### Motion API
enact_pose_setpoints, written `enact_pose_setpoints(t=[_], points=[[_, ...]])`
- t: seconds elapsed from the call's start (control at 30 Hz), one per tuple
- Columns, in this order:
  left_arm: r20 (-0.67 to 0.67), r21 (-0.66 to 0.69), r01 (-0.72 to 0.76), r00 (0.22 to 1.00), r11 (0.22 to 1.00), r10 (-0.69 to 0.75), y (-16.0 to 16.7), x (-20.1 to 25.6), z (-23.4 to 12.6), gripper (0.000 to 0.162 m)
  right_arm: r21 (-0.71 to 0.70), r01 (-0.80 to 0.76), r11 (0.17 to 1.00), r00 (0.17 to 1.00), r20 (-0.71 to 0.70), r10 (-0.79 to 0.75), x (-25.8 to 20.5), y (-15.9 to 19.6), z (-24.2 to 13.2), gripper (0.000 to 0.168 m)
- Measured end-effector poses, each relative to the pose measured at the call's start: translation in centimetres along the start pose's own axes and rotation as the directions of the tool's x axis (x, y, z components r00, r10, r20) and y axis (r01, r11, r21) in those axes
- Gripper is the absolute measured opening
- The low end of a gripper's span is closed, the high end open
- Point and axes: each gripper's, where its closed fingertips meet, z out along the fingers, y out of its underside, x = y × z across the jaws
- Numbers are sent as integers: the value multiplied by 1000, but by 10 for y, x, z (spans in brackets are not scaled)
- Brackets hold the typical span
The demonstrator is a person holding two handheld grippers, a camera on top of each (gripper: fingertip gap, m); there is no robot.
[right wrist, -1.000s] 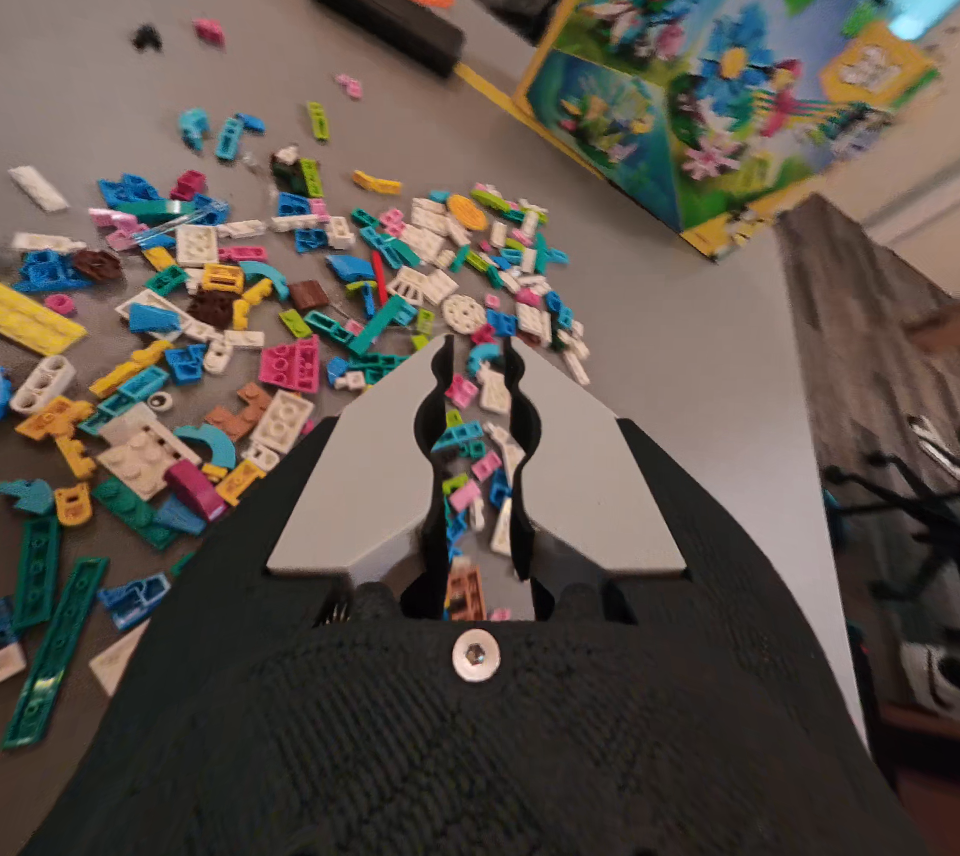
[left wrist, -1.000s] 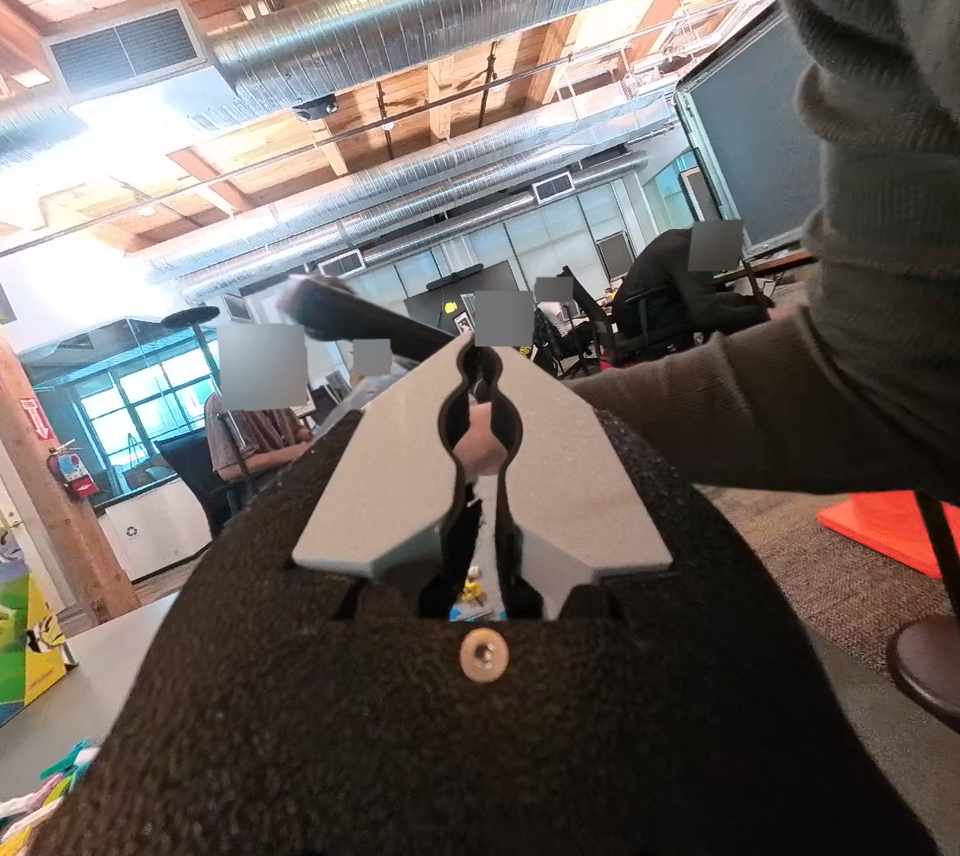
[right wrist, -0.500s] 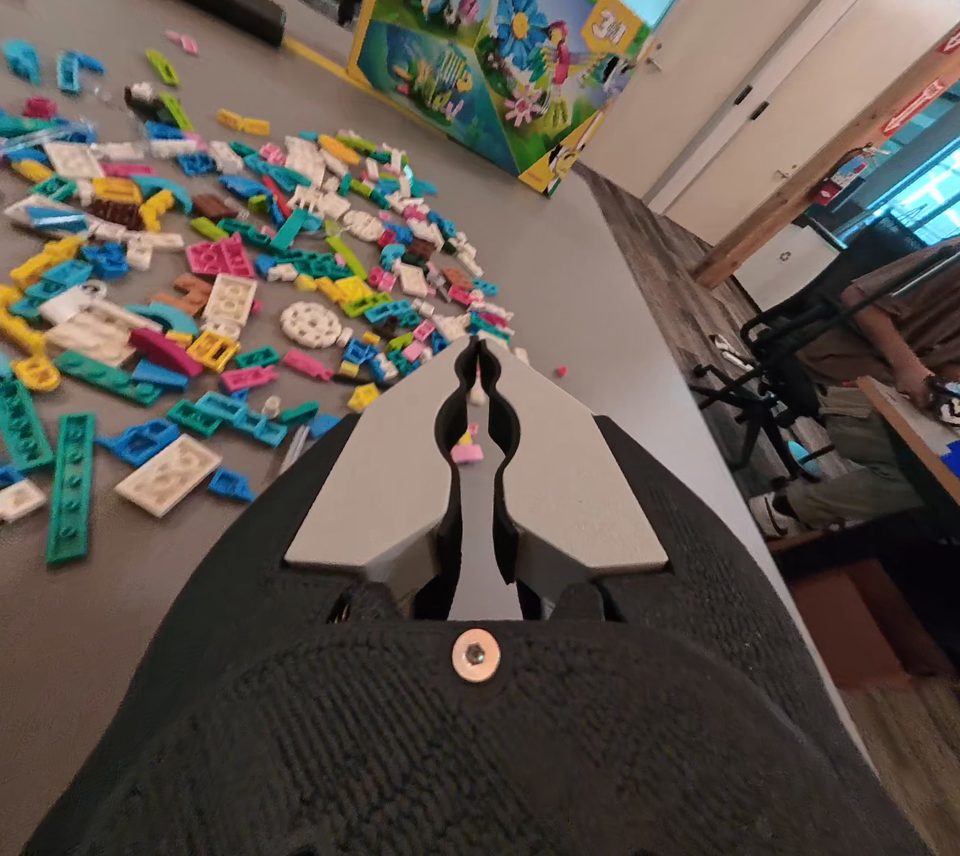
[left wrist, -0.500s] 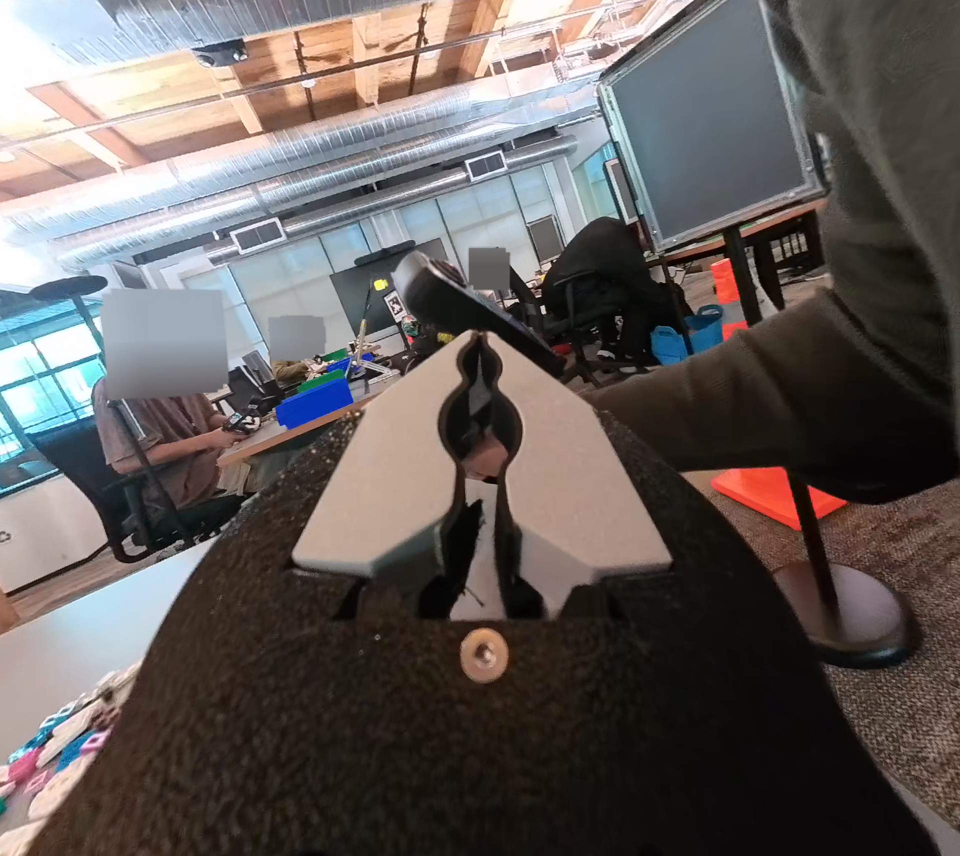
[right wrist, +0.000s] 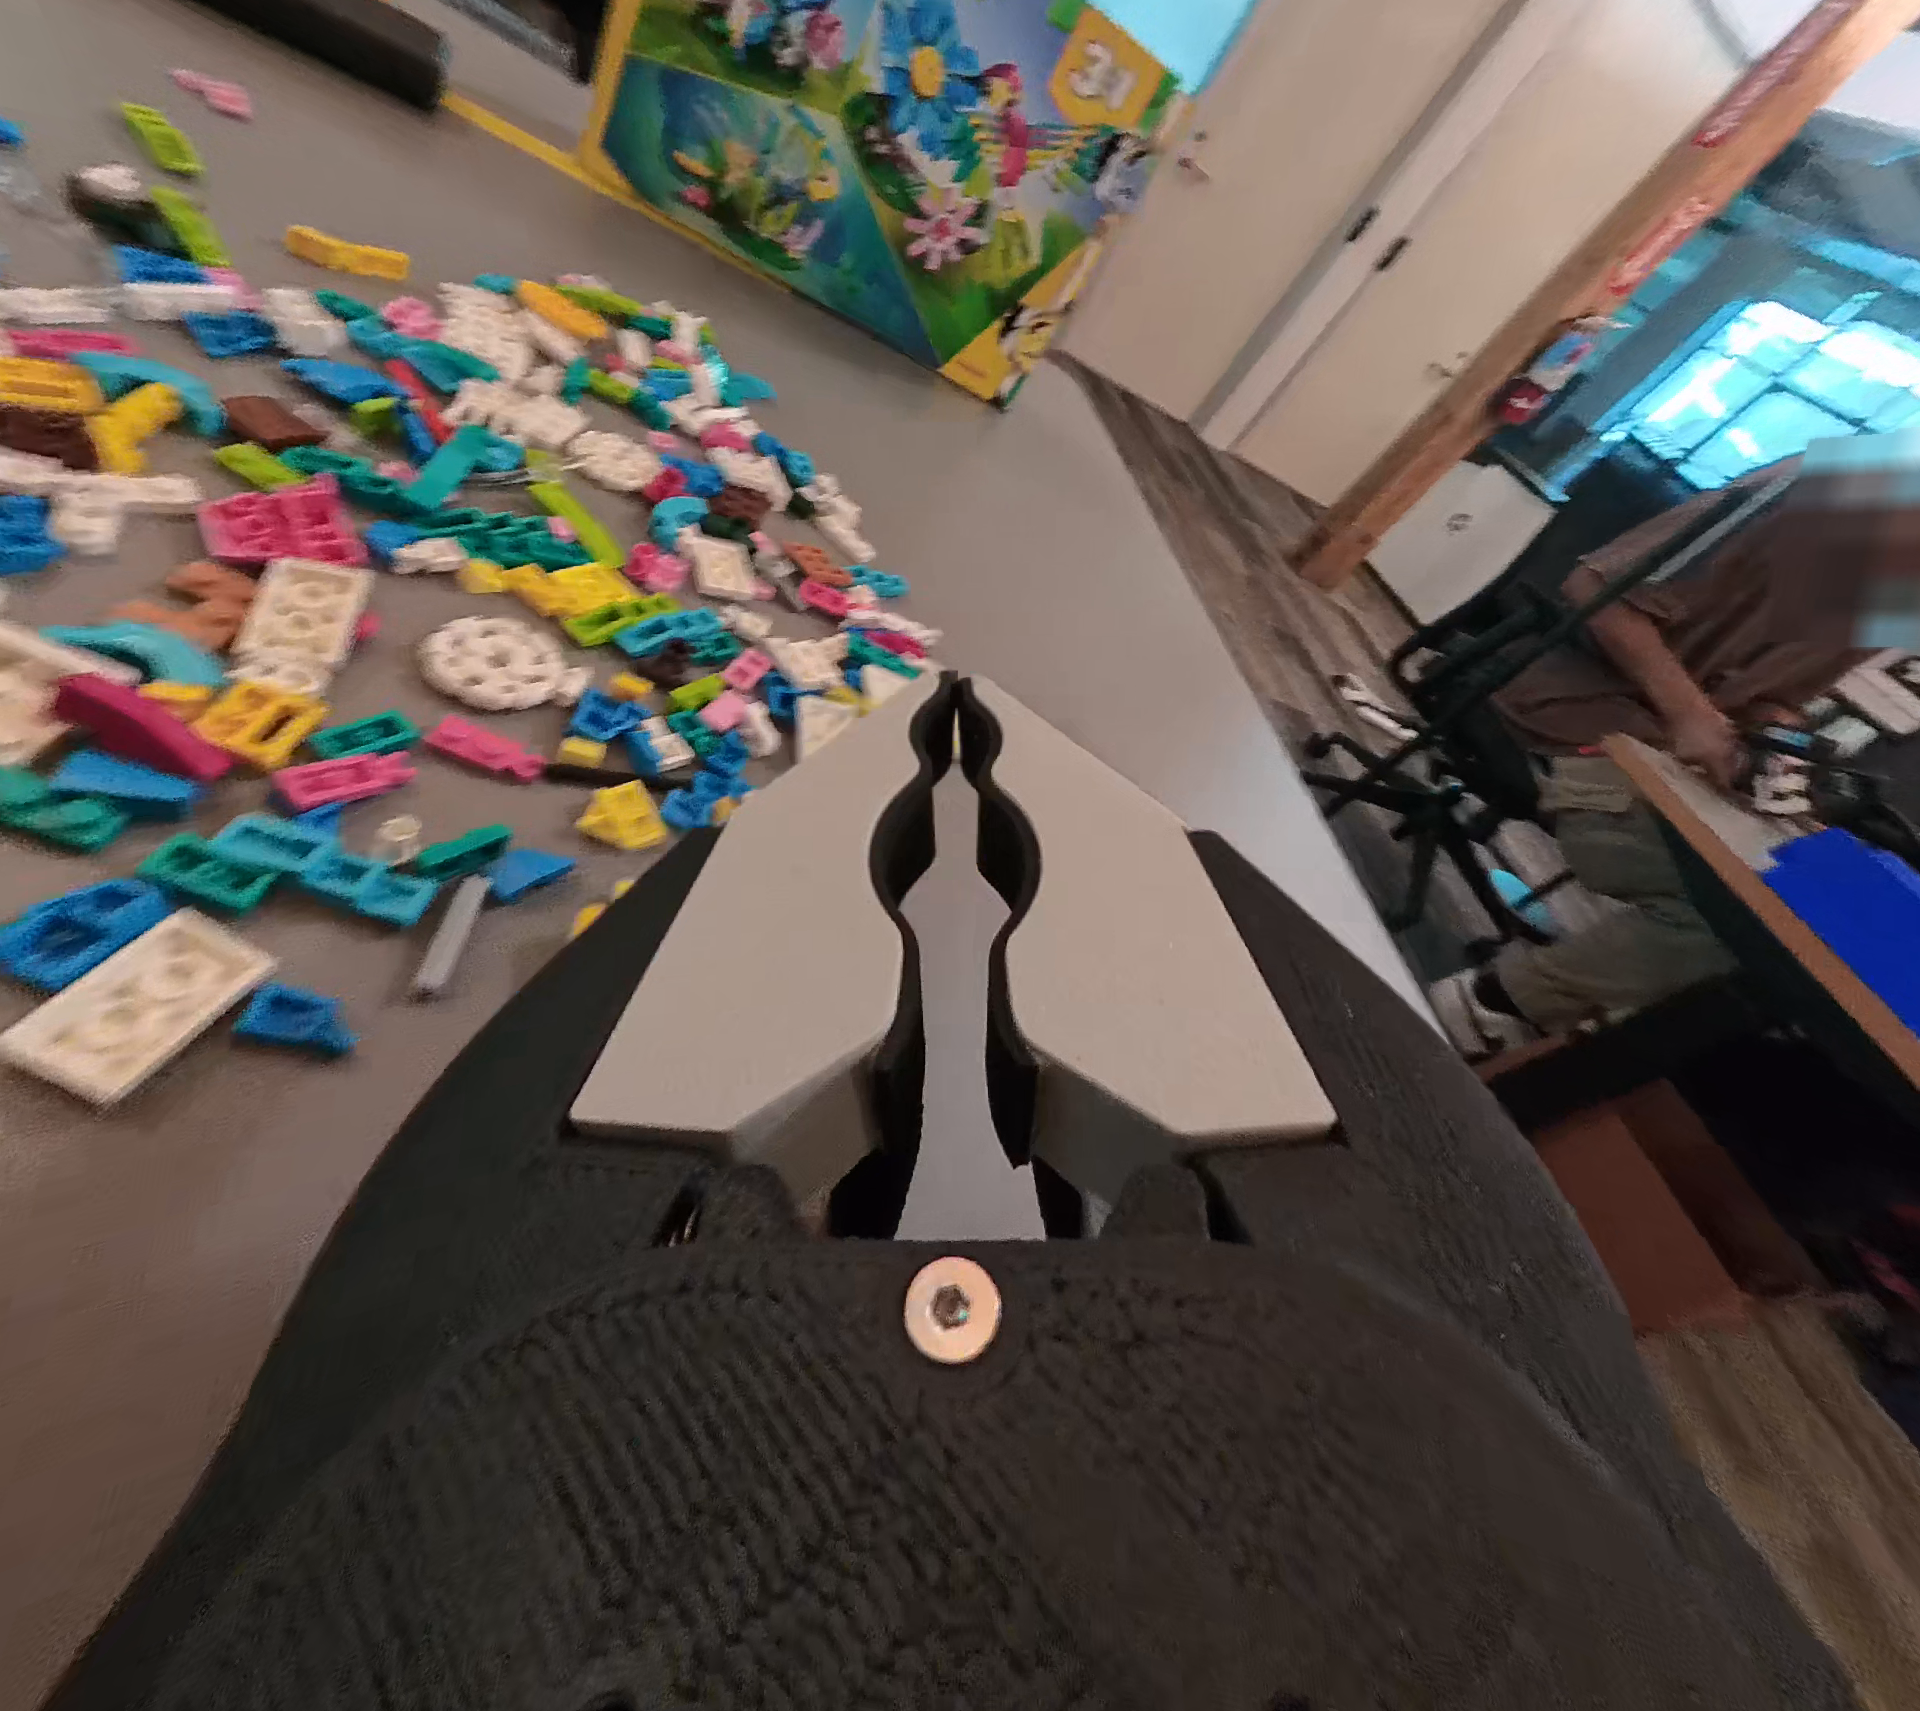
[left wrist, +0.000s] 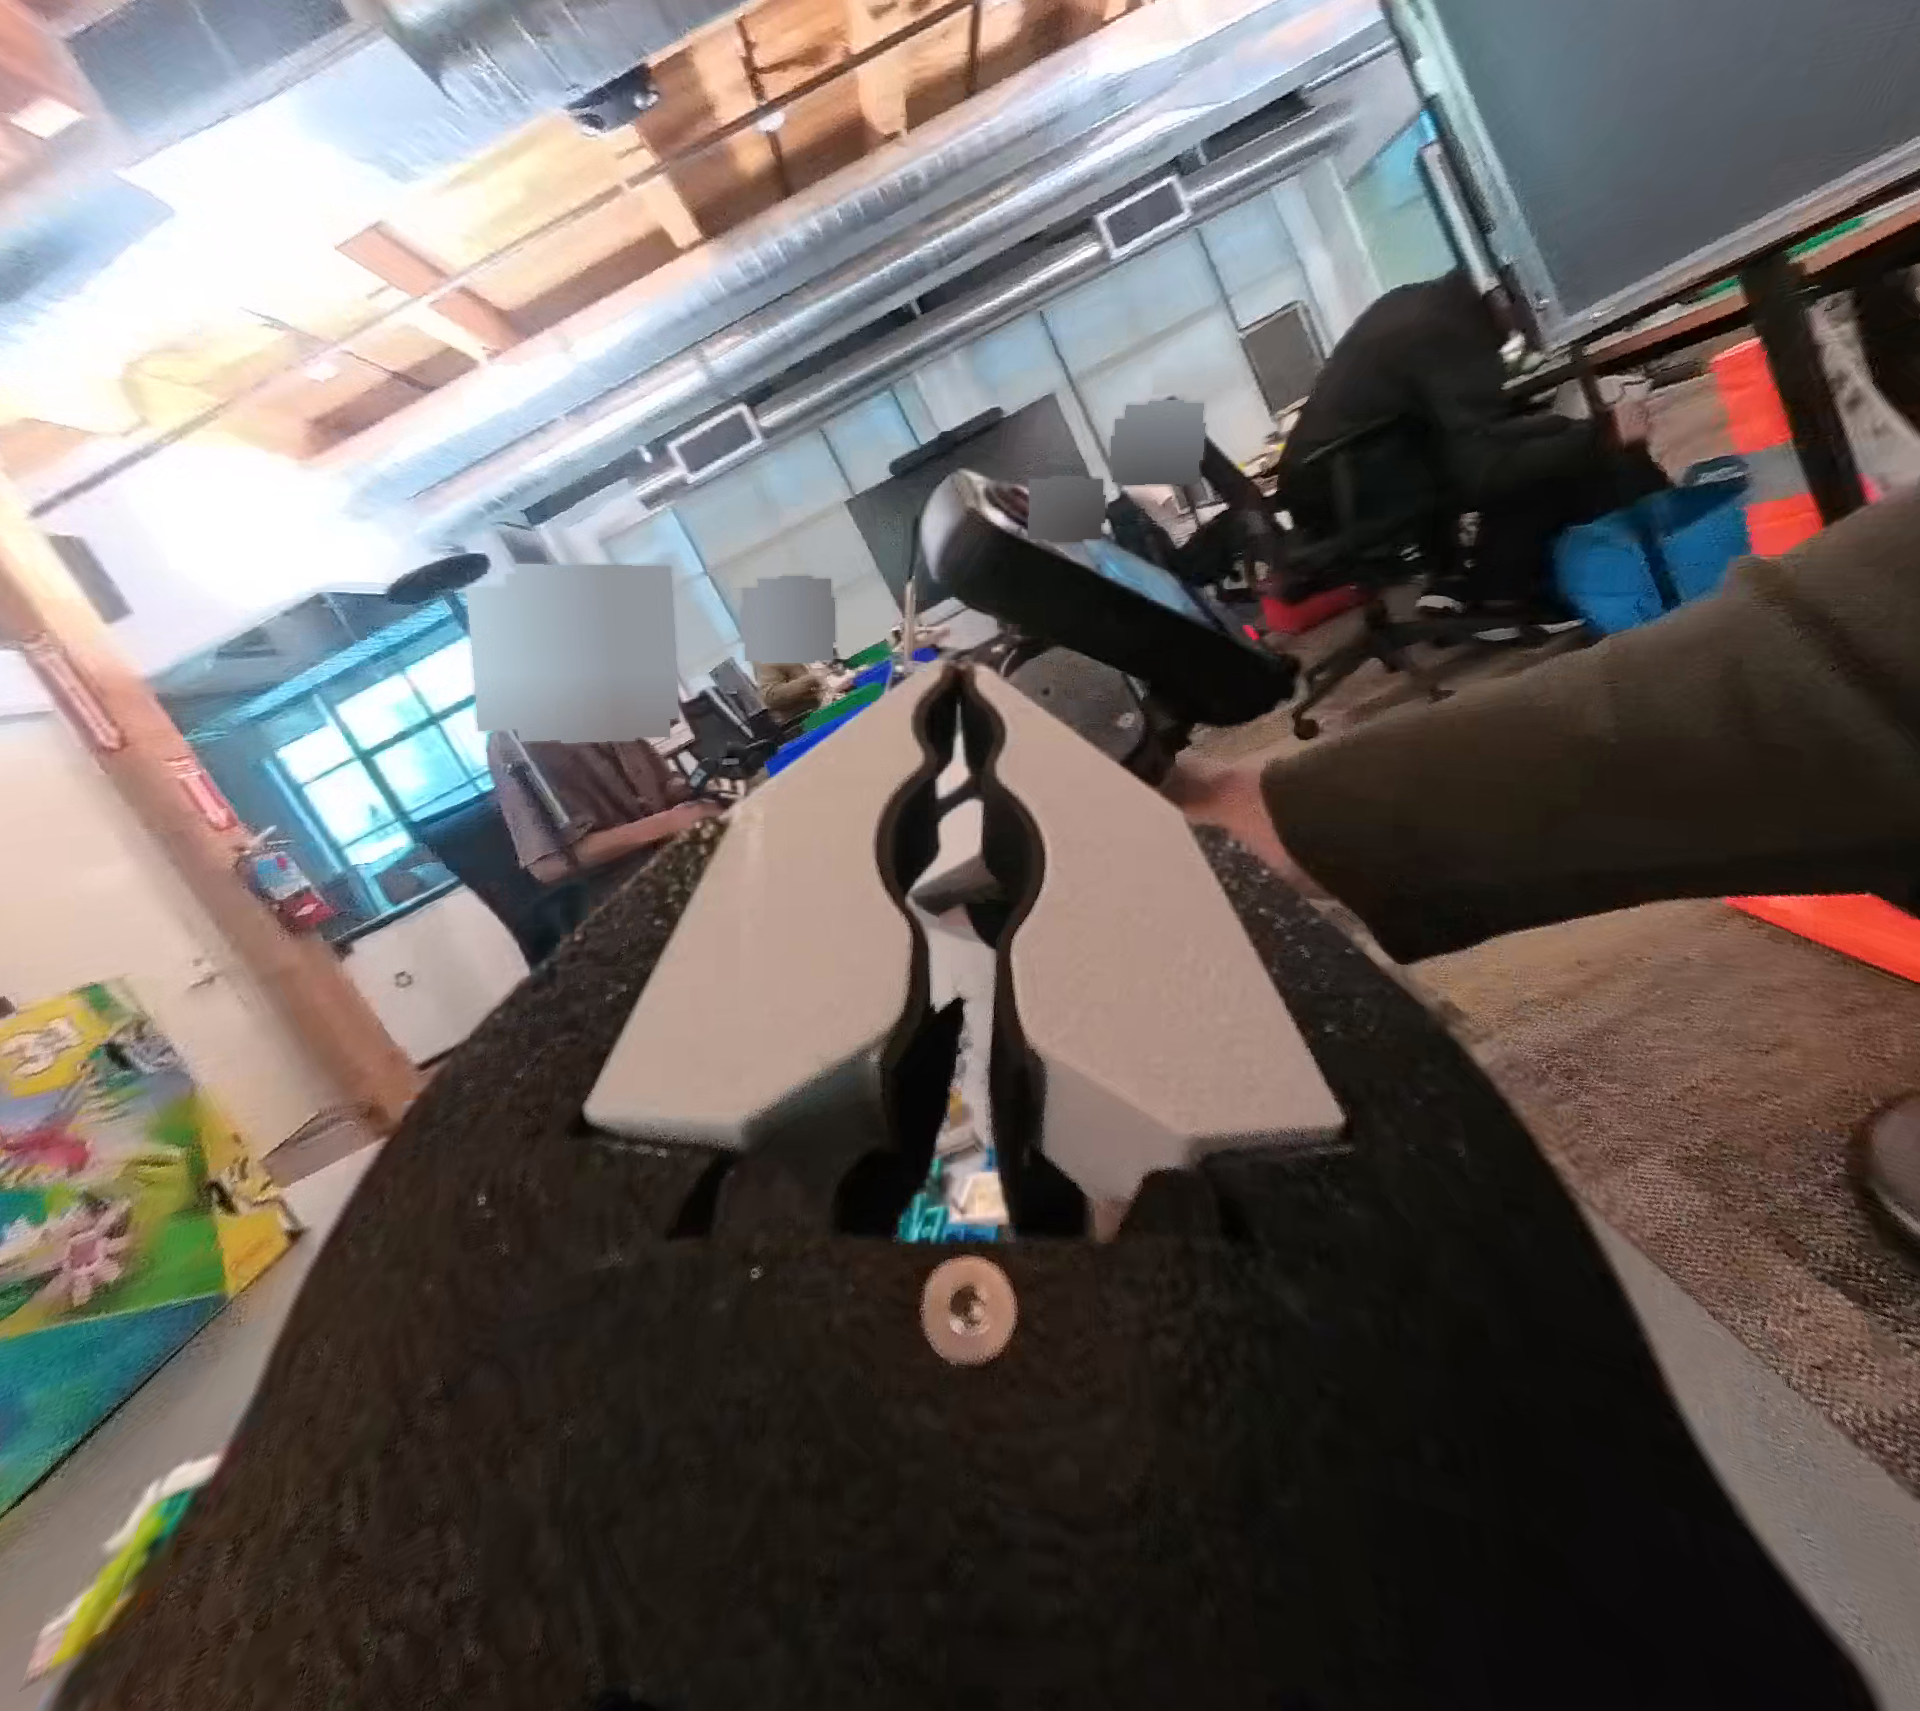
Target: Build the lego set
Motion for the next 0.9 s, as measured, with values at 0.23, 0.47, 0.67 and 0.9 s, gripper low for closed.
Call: enact_pose_setpoints(t=[0.23,0.47,0.67,0.9], points=[[155,-138,-213,960,967,233,11,-27,-17,0,39,17,999,994,-110,-13,15,-2,7,0],[557,-327,-88,787,941,267,40,-147,-91,0,66,-56,996,993,-105,63,17,-7,12,0],[756,-329,11,602,944,256,37,-179,-135,0,110,-180,978,976,-104,191,35,-5,9,0],[648,-275,-18,735,961,199,39,-162,-103,0,96,-133,986,984,-102,143,31,-5,10,0]])
